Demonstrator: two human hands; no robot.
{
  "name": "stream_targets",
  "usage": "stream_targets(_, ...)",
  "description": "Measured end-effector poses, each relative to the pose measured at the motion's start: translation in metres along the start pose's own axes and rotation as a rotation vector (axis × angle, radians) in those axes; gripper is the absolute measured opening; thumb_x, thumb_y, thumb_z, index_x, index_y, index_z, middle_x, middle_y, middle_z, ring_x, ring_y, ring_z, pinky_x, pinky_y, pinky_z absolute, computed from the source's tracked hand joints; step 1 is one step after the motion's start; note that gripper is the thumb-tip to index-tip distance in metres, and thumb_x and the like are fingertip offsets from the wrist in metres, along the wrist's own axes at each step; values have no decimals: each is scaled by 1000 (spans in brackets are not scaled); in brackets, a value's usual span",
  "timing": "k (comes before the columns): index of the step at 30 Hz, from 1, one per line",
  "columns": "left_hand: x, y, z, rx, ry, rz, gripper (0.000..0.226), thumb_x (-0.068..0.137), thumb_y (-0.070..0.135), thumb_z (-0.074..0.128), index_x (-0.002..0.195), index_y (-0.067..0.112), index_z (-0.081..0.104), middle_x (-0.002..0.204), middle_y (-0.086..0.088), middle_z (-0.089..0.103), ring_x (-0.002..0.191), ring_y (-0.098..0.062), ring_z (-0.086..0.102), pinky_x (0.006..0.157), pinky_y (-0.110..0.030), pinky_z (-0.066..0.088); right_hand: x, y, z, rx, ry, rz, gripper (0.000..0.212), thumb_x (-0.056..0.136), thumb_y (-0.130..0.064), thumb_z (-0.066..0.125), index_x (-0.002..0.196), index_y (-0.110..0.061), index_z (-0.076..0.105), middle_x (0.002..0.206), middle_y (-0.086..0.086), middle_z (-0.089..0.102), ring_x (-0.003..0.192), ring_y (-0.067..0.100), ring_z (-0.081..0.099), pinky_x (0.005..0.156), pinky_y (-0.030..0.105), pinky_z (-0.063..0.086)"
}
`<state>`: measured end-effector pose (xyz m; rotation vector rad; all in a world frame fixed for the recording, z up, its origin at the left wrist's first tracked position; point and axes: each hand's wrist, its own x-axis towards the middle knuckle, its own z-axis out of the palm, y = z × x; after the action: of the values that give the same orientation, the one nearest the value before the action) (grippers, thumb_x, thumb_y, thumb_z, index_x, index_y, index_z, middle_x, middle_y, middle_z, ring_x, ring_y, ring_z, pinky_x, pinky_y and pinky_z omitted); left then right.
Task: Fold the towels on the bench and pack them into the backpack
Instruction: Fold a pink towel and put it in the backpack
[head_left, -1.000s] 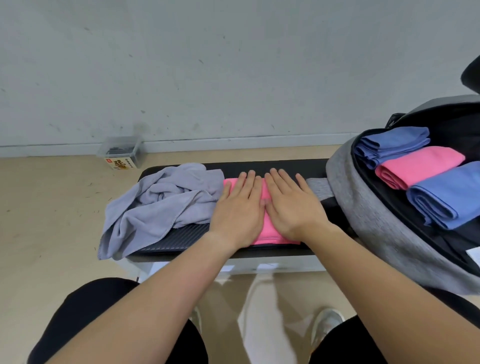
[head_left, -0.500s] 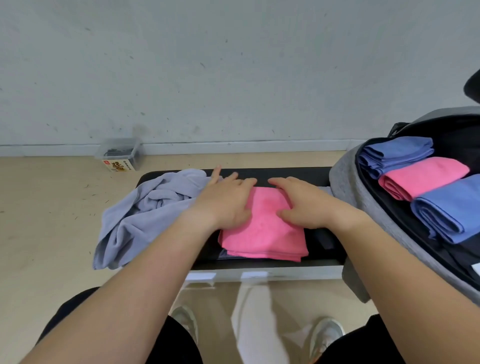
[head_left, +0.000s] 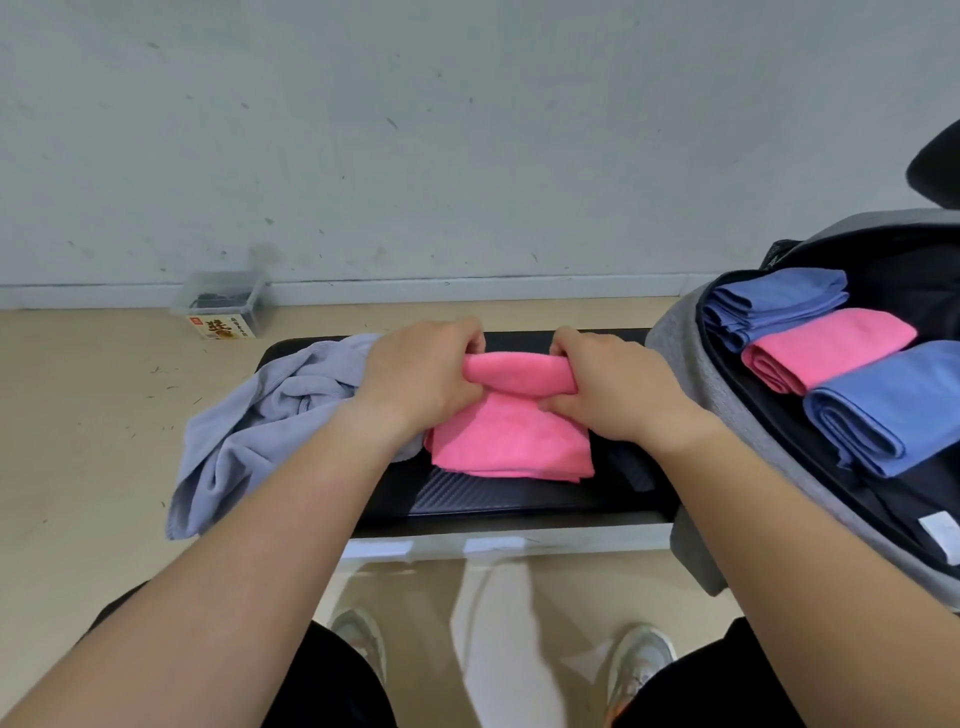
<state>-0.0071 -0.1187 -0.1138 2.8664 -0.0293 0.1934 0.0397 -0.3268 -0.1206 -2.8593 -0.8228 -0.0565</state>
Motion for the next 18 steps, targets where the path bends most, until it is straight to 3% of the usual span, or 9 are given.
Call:
stream_targets(3,-2,4,4,33,66,-42,23,78,37,65,100,31,58,88,5,65,86,-25,60,64,-34,43,-1,1,8,72,28,32,42,77,-44,72,106,-25,49,104,0,65,95,28,61,72,38,47)
stream_targets(8,-8,4,9,-306,27,-114,22,76,21,68,97,28,68,87,6,71,87,-19,64,73,-33,51,-10,9,0,500,5,112,34,72,-23,77,102,-27,63,96,-5,69,90,19,66,81,39,53)
stream_targets(11,-17,2,6,-435,3,-109,19,77,24,72,95,29,71,90,12,71,87,-10,63,73,-27,48,-20,16,-1,758,-30,150,24,78,-15,69,100,-26,67,91,-4,71,77,20,72,81,46,58)
stream_targets(13,-23,-1,3,-490,-21,-91,16,78,23,75,90,31,70,88,15,70,85,-7,62,70,-20,45,-26,17,-3,861,-49,158,24,82,-9,62,100,-22,69,95,-2,73,81,23,73,84,48,58)
stream_targets(16,-31,-6,1,-509,-74,-66,17,76,21,79,83,31,66,84,11,70,80,-8,61,65,-17,43,-36,15,-7,799,-42,131,23,83,-9,61,97,-24,71,96,-10,72,89,10,69,87,33,55)
stream_targets(18,-36,-9,1,-479,-112,-46,22,73,24,81,79,32,62,88,5,69,77,-10,59,69,-20,45,-43,12,-8,690,-34,106,23,82,-10,61,95,-27,69,92,-11,73,78,1,65,76,20,49)
